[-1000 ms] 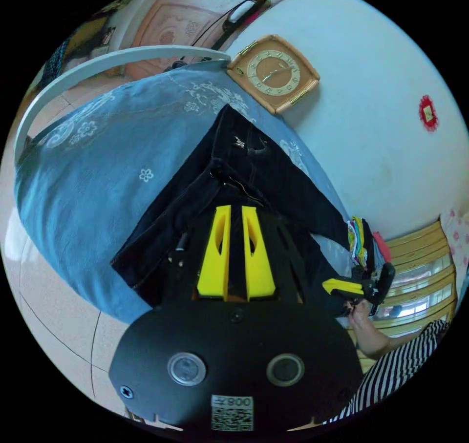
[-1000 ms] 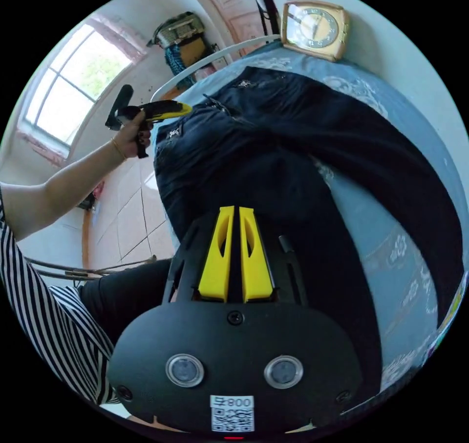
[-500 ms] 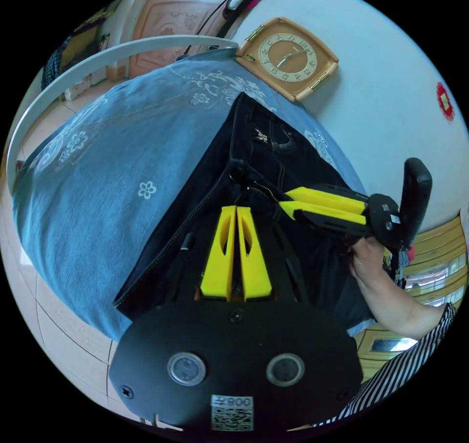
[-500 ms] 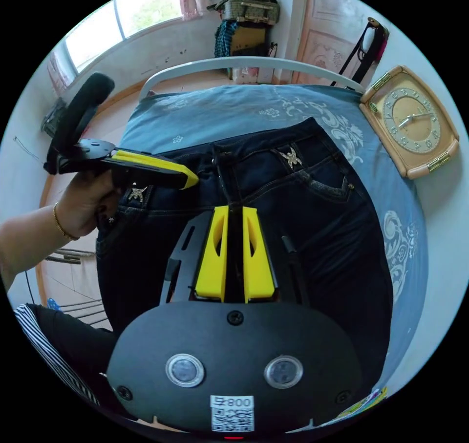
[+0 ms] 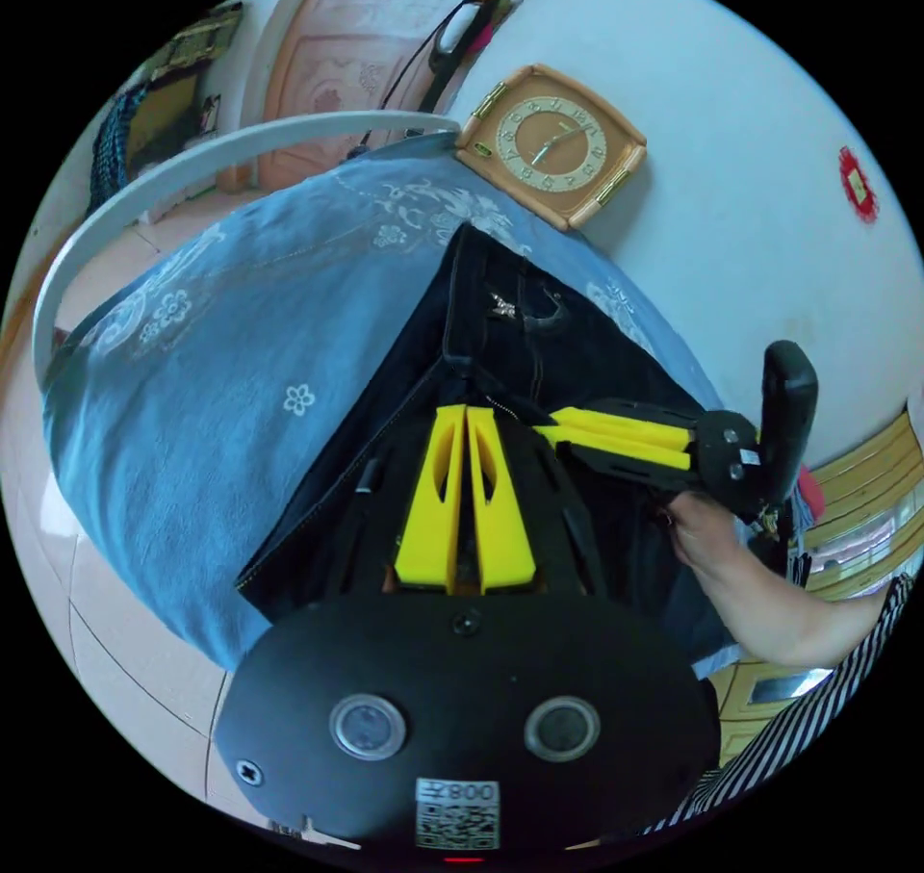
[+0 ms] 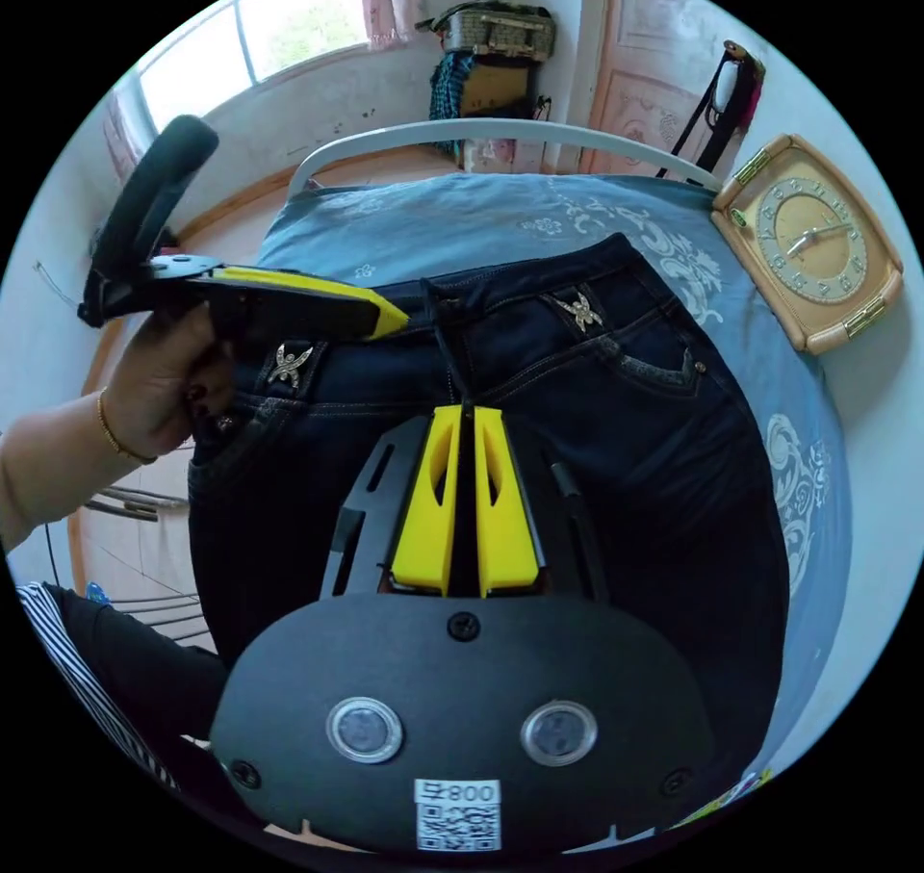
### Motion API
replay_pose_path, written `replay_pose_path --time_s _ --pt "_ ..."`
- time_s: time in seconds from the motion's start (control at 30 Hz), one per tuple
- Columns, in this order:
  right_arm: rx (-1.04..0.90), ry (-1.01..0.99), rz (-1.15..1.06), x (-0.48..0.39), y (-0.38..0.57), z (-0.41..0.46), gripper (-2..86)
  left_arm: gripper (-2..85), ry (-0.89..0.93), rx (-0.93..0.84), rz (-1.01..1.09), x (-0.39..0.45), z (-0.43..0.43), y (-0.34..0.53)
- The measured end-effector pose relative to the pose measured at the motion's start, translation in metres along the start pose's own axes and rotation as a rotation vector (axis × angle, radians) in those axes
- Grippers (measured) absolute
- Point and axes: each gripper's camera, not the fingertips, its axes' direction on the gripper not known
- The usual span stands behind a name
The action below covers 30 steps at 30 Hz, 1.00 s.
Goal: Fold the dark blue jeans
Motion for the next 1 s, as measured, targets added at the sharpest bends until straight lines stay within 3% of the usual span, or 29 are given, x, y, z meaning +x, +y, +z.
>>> replay_pose_path --time_s 0.1,0.23,0.33,0.43,0.57,0.6,0.7,0.77,0.9,1.0 --pt "0.036 -0.065 0.041 0.019 0.021 0.002 2.7 0.1 0.051 0.068 0.082 0.031 -0.003 -0.008" --pt "0.031 -0.151 0.081 0.043 0.049 0.000 2.6 0.1 -0.072 -0.097 0.131 0.057 0.043 -0.029" --pt "0.138 -0.232 0.148 0.062 0.086 -0.017 1.6 0.1 -0.013 -0.113 0.111 0.064 0.053 -0.030" --pt "0.230 -0.335 0.240 0.088 0.125 -0.022 0.7 0.1 -0.082 -0.123 0.123 0.077 0.061 -0.023" --pt "0.068 -0.336 0.323 0.115 0.156 0.012 0.3 0.2 -0.024 -0.128 0.044 0.095 0.073 -0.024" --pt "0.102 -0.361 0.356 0.124 0.169 0.013 0.3 0.2 -0.038 -0.119 0.042 0.101 0.073 -0.024" --pt "0.071 -0.360 0.356 0.138 0.193 0.014 0.2 0.2 -0.100 -0.050 0.151 0.141 0.074 -0.020" --pt "0.065 -0.355 0.352 0.146 0.209 0.015 0.3 0.3 -0.162 -0.157 0.188 0.159 0.101 -0.020" --pt "0.117 -0.469 0.404 0.176 0.270 0.002 0.4 0.5 -0.067 -0.121 0.097 0.174 0.106 -0.021" --pt "0.241 -0.400 0.465 0.204 0.351 -0.037 0.9 1.0 -0.118 -0.054 0.181 0.219 0.103 -0.014"
